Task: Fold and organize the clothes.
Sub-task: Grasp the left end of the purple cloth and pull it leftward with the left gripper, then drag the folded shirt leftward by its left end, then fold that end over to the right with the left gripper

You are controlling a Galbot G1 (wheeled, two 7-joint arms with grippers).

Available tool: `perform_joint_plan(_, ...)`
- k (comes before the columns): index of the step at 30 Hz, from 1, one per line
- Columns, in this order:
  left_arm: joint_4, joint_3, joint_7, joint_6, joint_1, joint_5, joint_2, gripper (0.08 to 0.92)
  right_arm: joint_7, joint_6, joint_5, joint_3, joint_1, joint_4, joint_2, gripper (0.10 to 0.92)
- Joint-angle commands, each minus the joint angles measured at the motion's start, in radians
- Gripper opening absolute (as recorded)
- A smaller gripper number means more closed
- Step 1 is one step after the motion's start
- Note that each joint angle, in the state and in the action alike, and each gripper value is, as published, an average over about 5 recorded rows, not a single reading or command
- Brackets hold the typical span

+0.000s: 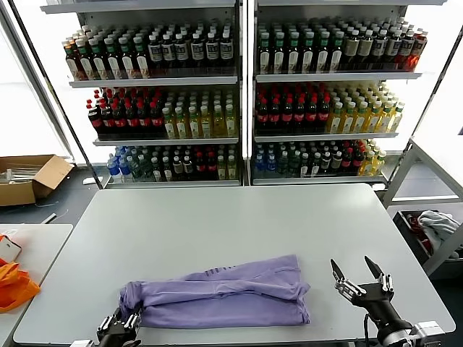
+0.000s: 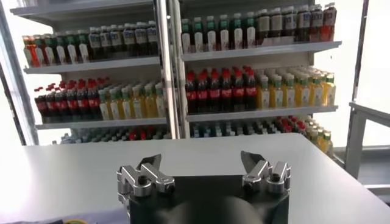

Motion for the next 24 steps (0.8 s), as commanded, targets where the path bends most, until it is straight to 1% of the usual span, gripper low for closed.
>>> perform_joint_plan(1, 0.005, -0.073, 0.041, -0.001, -0.03, -0.067, 0.031, 0.366, -0.001, 0.0, 0.001, -0.002, 0.002, -0.001, -0.003, 0.823)
perform_joint_plan(6, 0.018, -0.237, 0.071, 0.005, -0.042, -0.159, 0.085, 0.218, -0.001, 0.0, 0.001, -0.008, 0.01, -0.001, -0.008, 0.823)
perform_joint_plan(10, 0.092, -0.39, 0.091, 0.013, -0.057, -0.27, 0.171, 0.12, -0.001, 0.0, 0.001, -0.016, 0.017, 0.0, -0.01, 0.823)
perform_joint_plan(12, 0.144, -0.456, 0.105, 0.008, -0.065, -0.297, 0.23, 0.097, 0.0, 0.0, 0.001, -0.022, 0.02, 0.0, -0.01, 0.823)
perform_joint_plan(17, 0.264, -0.607, 0.144, -0.005, -0.091, -0.307, 0.384, 0.091, 0.0, 0.0, 0.0, -0.027, 0.02, 0.007, -0.011, 0.823)
perform_joint_plan(19, 0.281, -0.638, 0.15, -0.004, -0.094, -0.308, 0.423, 0.091, 0.0, 0.001, 0.0, -0.025, 0.014, 0.01, -0.011, 0.823)
perform_joint_plan(21, 0.248, -0.633, 0.146, 0.001, -0.089, -0.307, 0.438, 0.091, 0.001, 0.002, 0.0, -0.024, 0.007, 0.014, -0.01, 0.823)
perform_joint_plan(23, 0.157, -0.58, 0.131, 0.004, -0.081, -0.298, 0.418, 0.091, 0.002, 0.002, -0.004, -0.028, 0.005, 0.017, -0.008, 0.823)
perform_joint_plan(24, 0.099, -0.534, 0.125, 0.005, -0.079, -0.292, 0.396, 0.091, 0.004, 0.002, -0.006, -0.031, 0.006, 0.019, -0.006, 0.823)
